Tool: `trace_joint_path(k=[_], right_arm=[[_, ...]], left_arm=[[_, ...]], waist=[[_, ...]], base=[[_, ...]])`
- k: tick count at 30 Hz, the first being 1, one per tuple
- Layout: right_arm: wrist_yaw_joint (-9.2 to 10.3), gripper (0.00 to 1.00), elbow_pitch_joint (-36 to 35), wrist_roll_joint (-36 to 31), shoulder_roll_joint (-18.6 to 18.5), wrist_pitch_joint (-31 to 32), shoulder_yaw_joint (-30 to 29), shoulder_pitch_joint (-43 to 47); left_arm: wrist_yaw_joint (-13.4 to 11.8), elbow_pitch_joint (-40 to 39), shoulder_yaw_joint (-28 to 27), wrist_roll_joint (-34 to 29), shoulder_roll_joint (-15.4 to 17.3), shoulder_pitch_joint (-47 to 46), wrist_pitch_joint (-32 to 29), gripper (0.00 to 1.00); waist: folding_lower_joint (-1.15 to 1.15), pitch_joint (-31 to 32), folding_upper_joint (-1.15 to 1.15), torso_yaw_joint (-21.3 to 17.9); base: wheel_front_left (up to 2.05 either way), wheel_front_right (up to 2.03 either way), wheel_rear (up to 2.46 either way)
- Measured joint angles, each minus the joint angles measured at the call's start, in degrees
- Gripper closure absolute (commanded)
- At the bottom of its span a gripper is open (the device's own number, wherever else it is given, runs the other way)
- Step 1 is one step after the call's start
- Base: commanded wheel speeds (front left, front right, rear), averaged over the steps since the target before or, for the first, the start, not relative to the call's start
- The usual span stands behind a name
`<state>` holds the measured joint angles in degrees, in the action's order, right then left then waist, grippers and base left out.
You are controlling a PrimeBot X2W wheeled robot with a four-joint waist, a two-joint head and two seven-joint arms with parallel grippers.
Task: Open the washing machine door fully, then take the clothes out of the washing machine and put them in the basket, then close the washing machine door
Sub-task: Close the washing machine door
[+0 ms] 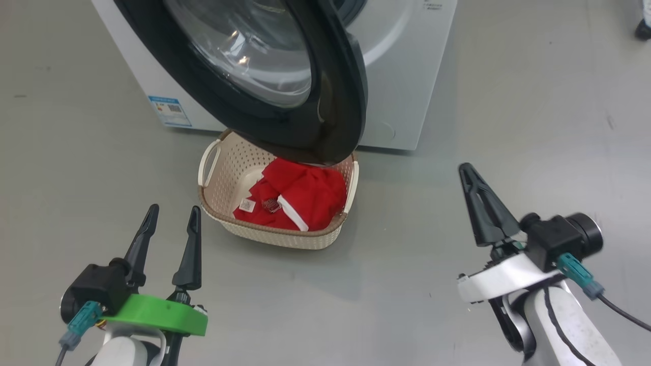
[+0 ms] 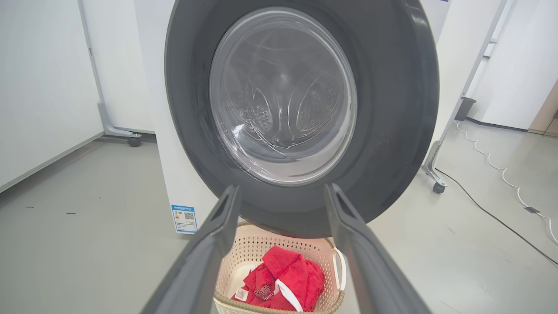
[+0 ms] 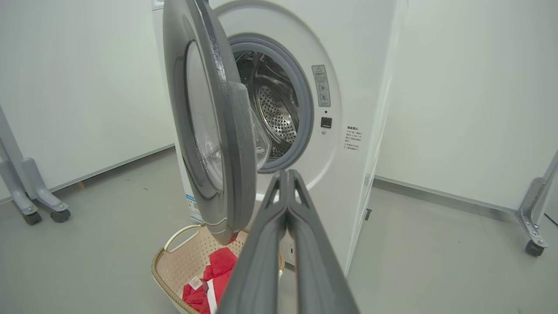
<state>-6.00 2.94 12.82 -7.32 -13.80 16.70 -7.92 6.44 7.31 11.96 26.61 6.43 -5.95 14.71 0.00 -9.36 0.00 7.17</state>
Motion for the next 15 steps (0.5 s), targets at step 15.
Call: trace_joint_path(k=[15], right_arm=[[-0.99,1.00,1.6,-2.9,-2.2,4.5,10.4,-13.7]], left_arm=[[0.5,-0.4,1.5,-0.1,-1.9,-5.2,0.0,0.00]], waist=[[0.00,-7.6,0.00,5.6]], base=[[0.00,0.00,0.00]])
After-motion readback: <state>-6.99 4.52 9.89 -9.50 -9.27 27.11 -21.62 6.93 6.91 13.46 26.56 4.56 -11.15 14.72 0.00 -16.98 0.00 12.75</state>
